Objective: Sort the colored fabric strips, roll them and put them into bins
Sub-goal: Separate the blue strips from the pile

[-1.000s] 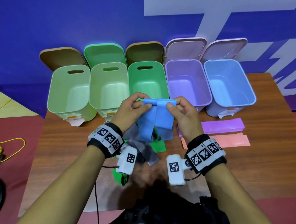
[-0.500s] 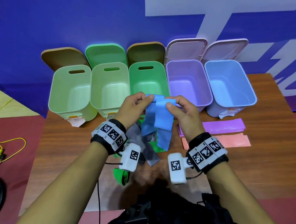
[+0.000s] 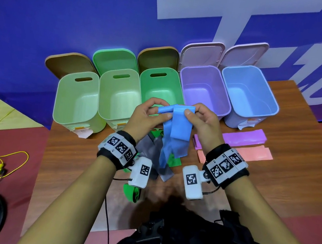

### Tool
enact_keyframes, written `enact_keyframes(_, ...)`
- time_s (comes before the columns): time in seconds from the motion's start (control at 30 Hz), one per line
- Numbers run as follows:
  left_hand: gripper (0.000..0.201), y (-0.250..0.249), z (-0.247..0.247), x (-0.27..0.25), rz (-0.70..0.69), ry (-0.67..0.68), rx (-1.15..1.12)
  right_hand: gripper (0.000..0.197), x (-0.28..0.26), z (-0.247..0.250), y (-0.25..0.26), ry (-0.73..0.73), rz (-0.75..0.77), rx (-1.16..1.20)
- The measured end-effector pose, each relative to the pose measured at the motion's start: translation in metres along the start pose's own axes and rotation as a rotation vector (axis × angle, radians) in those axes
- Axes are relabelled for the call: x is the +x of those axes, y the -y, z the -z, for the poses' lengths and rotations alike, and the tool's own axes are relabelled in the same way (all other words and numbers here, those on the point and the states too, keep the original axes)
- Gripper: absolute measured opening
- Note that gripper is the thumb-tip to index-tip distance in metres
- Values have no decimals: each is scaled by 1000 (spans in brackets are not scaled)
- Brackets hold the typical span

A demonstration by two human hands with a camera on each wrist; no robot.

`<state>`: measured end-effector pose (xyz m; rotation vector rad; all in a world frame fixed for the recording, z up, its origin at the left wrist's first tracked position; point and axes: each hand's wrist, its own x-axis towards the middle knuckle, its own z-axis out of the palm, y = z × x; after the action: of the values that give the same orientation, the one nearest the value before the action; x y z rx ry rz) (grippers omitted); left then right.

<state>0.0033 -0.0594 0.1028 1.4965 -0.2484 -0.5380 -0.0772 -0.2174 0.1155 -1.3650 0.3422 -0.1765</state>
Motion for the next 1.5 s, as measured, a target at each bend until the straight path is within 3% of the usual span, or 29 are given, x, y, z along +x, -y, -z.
enact_keyframes(0.13,14,-1,-1,0,7,-17,18,30,-1,0,3,-10,20,-6)
enact_keyframes(0.23,3,-3,-4,0,-12,-25,61,22,-1,-1,3,-14,21,8)
enact_keyframes(0.4,17,-6,-8,2,-58,-47,134,32,-3,0,-1,12,28,8)
enact_keyframes(0.5,39,-8,-8,3,-62,-72,133,37,-6,2,-1,33,39,27)
enact_keyframes(0.63,15,-9,-13,6,-55,-101,80,40,-8,3,0,56,62,-15)
enact_keyframes(0.77,13,-9,-12,6,-68,-120,98,31,-7,3,-2,56,48,-23)
enact_keyframes(0.9,13,-9,-11,9,-164,-138,180,3,-10,2,1,80,25,-27)
enact_keyframes(1.03,10,-10,-10,11,-206,-125,188,8,-10,-1,2,47,14,-44)
enact_keyframes(1.5,13,-19,-17,6,-145,-24,79,13,-7,-4,5,-42,71,-41)
